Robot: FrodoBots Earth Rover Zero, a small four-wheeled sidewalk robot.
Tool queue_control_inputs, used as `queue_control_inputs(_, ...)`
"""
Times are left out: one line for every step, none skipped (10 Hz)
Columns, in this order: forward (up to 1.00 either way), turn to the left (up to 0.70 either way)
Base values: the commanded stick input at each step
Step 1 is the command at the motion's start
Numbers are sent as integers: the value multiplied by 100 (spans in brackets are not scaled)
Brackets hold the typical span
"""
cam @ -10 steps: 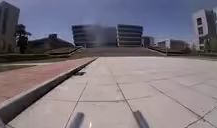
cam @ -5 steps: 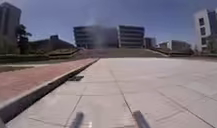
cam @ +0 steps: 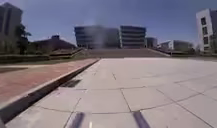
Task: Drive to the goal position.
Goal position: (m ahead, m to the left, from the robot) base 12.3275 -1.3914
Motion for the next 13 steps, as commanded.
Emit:
queue_control_inputs(100, 0)
queue_control_inputs(100, 0)
queue_control_inputs(100, 0)
queue_control_inputs(100, 0)
queue_control_inputs(100, 0)
queue_control_inputs(100, 0)
queue_control_inputs(100, 0)
queue_control_inputs(100, 0)
queue_control_inputs(100, 0)
queue_control_inputs(100, 0)
queue_control_inputs(100, 0)
queue_control_inputs(100, 0)
queue_control_inputs(100, 0)
